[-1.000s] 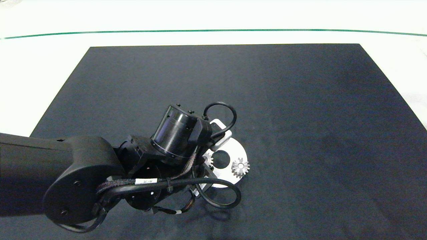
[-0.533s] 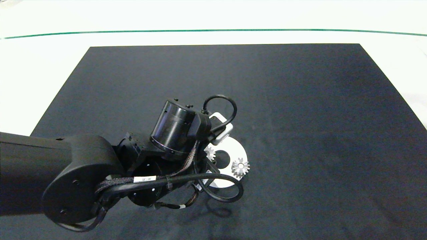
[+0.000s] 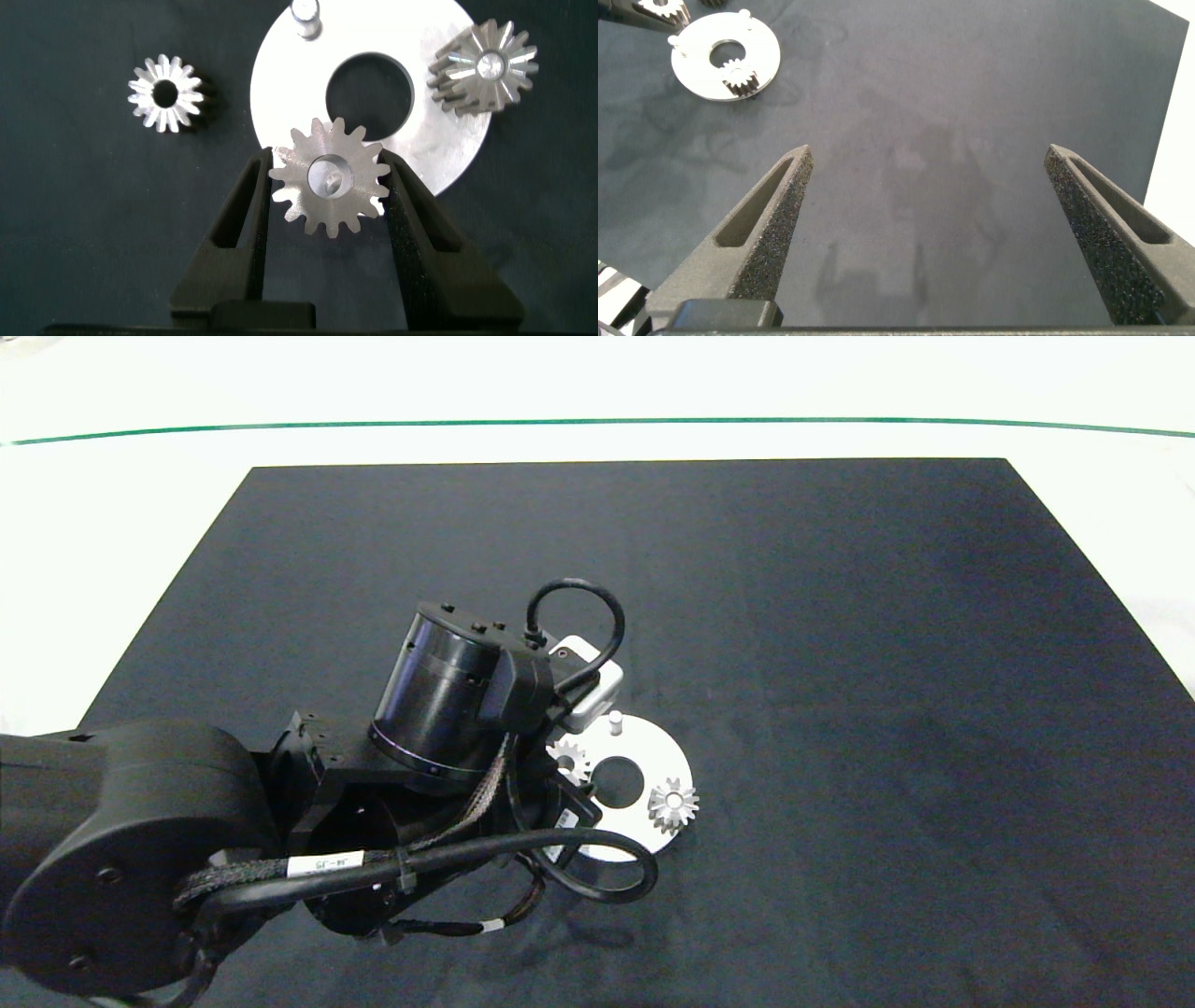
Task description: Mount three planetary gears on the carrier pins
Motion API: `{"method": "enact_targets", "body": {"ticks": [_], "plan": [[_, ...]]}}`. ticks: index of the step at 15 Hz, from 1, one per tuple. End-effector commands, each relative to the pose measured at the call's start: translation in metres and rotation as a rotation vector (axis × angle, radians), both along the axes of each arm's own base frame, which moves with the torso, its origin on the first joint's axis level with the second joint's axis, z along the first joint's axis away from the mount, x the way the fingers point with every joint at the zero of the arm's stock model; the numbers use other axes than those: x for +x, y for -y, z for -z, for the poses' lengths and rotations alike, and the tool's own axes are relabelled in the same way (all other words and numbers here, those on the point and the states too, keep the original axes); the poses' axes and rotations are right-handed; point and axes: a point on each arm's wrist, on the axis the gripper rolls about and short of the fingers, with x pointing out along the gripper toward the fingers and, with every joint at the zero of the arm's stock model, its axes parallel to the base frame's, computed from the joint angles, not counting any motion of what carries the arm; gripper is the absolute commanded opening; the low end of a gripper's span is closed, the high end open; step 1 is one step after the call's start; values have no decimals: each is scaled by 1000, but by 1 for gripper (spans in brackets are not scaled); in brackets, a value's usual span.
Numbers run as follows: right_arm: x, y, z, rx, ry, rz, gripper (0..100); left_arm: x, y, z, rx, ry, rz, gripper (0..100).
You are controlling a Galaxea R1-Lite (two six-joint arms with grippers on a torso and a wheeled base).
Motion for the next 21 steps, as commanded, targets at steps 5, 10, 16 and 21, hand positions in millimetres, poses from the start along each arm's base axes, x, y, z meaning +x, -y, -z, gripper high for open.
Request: {"method": "enact_targets", "body": {"ticks": [5, 10, 16, 21], "plan": [[-1, 1, 0, -2, 2, 0, 100, -3, -4, 19, -32, 31, -2, 19], [-1, 1, 0, -2, 2, 0, 100, -4, -5, 21, -28, 25, -3, 19], [-1, 0, 2, -4, -3, 0, 100, -6, -6, 25, -29, 10, -3, 19], [-2, 1, 1, -2, 2, 2, 100, -4, -2, 28, -37, 11, 4, 19]]}}
